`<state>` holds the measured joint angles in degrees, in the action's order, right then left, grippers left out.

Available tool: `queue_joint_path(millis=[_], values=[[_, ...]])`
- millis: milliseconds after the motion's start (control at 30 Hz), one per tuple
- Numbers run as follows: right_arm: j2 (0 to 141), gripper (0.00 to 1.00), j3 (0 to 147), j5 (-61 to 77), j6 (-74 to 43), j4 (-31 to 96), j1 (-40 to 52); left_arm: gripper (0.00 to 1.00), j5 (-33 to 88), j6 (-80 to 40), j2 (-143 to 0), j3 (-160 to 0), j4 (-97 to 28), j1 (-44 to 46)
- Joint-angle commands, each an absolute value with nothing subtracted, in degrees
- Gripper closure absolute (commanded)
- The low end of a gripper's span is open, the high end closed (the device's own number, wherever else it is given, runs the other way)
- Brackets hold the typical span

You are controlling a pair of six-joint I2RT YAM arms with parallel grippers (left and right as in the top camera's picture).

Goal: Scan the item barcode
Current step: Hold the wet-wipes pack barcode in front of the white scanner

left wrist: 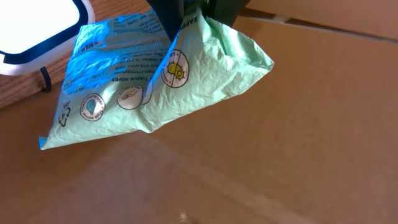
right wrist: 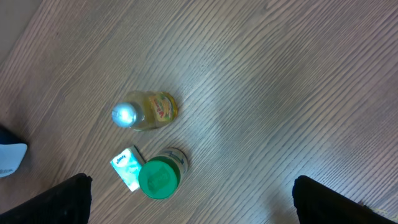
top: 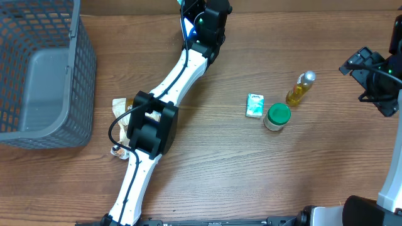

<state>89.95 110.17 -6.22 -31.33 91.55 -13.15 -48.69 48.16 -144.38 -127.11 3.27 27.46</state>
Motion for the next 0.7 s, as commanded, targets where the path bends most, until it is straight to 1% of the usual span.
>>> queue_joint_path(millis=[0, 133, 333, 667], values=[[89.5, 0.0, 110.3, -6.4, -31.5, 91.4, -13.4, 0.96, -48.4, 52.2, -148.3, -127.6, 4.4, 27.7], [89.5, 0.0, 110.3, -6.4, -31.5, 91.4, -13.4, 0.96, -49.9, 55.7, -150.6, -127.6, 10.1, 27.1], [89.5, 0.0, 110.3, -6.4, -31.5, 91.4, -13.4, 0.96, -49.7, 57.8, -150.8, -127.6, 12.6, 26.5], [89.5, 0.0, 110.3, -6.4, -31.5, 91.4, -13.4, 0.96, -50.4, 55.7, -150.8, -127.5, 7.4, 27.7]])
